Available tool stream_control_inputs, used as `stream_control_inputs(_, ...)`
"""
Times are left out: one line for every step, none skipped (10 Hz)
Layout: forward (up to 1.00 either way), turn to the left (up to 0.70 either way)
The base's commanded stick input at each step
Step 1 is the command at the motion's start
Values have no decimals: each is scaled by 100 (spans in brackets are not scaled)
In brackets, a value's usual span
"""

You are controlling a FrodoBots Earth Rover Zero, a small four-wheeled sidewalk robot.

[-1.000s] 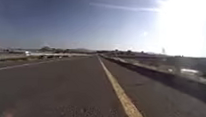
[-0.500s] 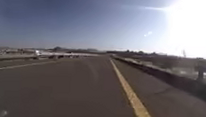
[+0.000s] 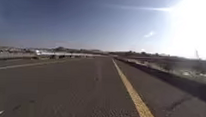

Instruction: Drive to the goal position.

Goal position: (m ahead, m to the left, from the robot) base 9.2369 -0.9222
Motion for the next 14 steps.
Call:
stream_control_inputs(70,0)
stream_control_inputs(70,0)
stream_control_inputs(70,0)
stream_control_inputs(70,0)
stream_control_inputs(70,0)
stream_control_inputs(70,0)
stream_control_inputs(70,0)
stream_control_inputs(70,0)
stream_control_inputs(70,0)
stream_control_inputs(70,0)
stream_control_inputs(70,0)
stream_control_inputs(70,0)
stream_control_inputs(70,0)
stream_control_inputs(70,0)
